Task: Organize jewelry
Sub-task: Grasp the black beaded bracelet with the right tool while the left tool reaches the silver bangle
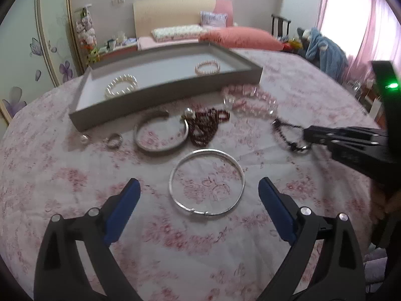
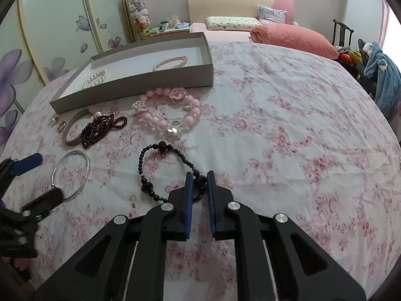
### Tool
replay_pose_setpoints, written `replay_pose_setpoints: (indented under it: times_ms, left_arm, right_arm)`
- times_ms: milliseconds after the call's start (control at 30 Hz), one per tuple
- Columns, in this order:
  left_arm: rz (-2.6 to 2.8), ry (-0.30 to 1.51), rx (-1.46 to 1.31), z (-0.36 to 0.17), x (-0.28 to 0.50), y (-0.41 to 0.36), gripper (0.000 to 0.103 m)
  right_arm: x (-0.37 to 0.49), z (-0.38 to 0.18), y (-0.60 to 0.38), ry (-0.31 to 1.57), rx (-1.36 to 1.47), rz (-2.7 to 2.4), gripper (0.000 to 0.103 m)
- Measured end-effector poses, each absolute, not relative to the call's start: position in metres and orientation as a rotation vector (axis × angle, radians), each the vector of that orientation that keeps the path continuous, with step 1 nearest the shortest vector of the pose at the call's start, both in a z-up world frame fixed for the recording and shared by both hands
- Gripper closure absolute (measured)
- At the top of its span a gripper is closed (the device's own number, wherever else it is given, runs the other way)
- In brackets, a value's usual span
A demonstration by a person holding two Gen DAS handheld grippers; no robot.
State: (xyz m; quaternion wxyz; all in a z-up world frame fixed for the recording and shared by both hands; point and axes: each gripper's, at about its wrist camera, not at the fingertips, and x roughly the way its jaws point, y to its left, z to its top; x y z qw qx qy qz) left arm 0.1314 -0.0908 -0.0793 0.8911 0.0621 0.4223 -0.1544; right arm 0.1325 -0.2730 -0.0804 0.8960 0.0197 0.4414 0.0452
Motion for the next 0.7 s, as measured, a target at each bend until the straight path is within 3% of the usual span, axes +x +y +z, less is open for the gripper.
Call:
replay_pose_setpoints:
  times_ms: [267, 333, 700]
  left_arm:
    - [-0.25, 0.938, 0.139, -0.094, 0.149, -0.102, 0.013]
    - [-0.244, 0.921, 0.134, -0.091, 0.15, -0.1, 0.032]
    - [-0.141, 0.924, 0.096, -0.089, 0.144, -0.032, 0.031]
  right_arm:
    - [0.131, -0.08, -0.272, 0.915, 0.049, 0.11, 0.091]
    - [0.132, -0.08, -0.268, 0.917, 0.049, 0.119, 0.091]
    - [0.136, -0.079, -0.227, 0.922, 0.019, 0.229, 0.091]
